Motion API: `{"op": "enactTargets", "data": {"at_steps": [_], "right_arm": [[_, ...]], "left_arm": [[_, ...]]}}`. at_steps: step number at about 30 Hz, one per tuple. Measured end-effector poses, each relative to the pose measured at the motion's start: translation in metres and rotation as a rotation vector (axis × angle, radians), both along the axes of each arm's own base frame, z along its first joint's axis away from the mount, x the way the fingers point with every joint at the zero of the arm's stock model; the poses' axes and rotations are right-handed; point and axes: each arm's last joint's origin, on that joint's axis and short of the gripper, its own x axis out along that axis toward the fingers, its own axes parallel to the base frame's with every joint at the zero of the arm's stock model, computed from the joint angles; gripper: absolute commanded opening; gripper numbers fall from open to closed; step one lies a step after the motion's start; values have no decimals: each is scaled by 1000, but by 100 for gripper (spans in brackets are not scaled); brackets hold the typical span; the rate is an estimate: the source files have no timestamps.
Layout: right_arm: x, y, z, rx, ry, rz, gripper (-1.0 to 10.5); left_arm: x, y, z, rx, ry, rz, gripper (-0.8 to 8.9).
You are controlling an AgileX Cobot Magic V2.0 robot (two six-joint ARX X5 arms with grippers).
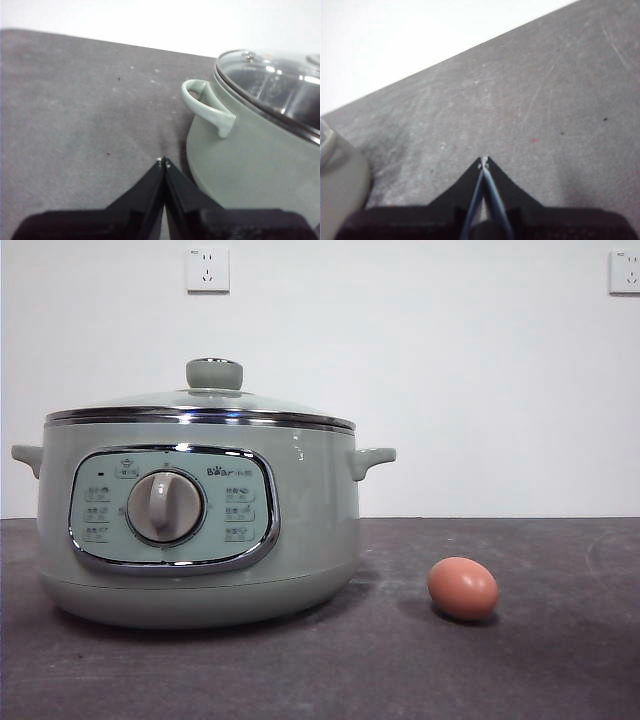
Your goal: Pick up the egg,open the lid,put the egg in the pot,close the lid
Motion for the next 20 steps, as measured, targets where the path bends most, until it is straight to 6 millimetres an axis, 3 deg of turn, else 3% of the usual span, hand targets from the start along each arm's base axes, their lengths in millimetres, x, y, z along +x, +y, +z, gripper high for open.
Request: {"op": "enactTargets", "data": {"at_steps": [12,20], "right_arm": [[-1,2,6,64,72,66,-10],[6,3,64,41,102,70,-9]], "left_arm": [[-3,-2,8,-140,21,-65,-7],[-10,-2,64,-151,-50,-71,-7]]}}
